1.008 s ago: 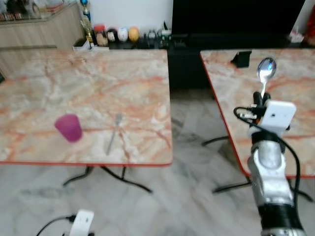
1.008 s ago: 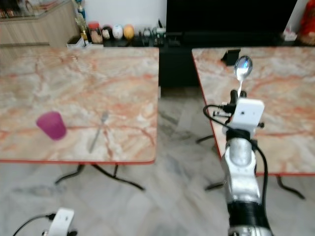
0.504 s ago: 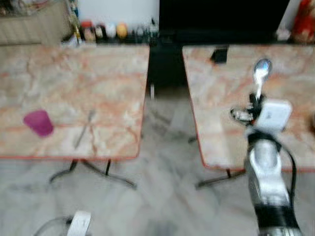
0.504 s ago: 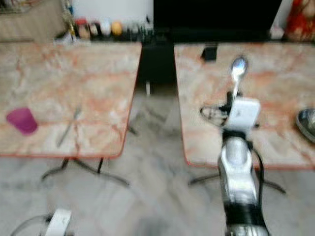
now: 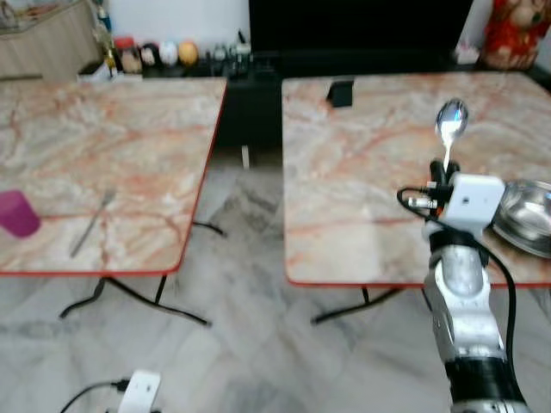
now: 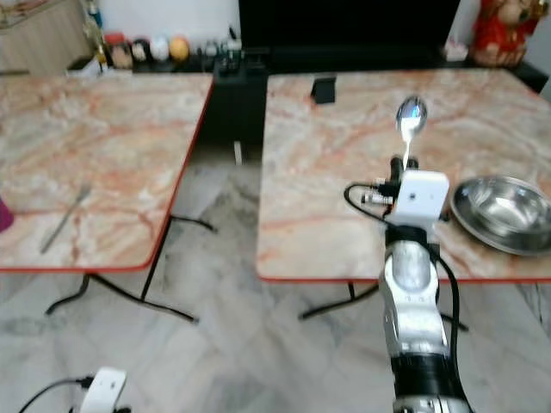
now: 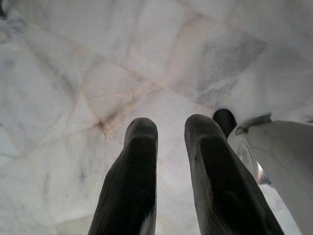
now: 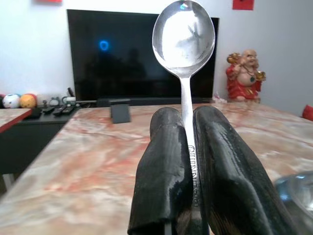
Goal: Setting the table
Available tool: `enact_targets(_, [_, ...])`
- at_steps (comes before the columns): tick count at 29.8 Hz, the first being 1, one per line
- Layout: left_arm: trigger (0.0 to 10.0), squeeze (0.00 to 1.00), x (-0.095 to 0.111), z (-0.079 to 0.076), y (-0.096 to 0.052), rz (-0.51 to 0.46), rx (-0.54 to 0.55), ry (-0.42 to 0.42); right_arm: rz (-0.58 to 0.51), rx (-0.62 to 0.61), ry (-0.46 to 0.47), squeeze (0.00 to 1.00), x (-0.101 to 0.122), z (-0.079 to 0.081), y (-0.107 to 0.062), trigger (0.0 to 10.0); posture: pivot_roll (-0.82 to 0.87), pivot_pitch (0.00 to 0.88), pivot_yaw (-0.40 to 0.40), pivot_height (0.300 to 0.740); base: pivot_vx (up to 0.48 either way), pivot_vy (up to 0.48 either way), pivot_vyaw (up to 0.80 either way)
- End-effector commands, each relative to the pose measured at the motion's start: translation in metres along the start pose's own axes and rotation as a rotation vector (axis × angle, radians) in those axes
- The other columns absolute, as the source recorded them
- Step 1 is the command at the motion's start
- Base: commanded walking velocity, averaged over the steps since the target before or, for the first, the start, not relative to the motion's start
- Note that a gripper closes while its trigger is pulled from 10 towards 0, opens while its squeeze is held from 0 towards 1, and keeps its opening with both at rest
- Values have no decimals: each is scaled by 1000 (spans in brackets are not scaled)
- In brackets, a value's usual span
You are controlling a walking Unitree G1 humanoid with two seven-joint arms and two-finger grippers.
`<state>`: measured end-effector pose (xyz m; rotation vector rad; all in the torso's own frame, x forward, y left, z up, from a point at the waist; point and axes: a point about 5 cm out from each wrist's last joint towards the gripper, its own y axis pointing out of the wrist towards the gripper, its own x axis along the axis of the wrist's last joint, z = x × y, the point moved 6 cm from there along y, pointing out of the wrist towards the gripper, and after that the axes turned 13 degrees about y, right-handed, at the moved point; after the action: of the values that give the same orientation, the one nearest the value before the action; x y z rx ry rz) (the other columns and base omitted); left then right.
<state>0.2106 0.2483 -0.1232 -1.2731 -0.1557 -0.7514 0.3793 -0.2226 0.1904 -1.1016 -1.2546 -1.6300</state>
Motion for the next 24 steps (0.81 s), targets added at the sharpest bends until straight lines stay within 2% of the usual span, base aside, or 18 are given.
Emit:
enact_targets(1, [10000, 0, -3, -9, 0, 13, -25, 20, -19, -6, -4, 0, 7, -5, 1, 10000, -25, 0, 50, 724, 0, -345, 0])
enact_targets(24, [10000, 0, -7, -9, -1, 19, -25, 10, -12, -21, -26, 0, 9, -11, 4, 10000, -30, 0, 51, 724, 0, -344, 0])
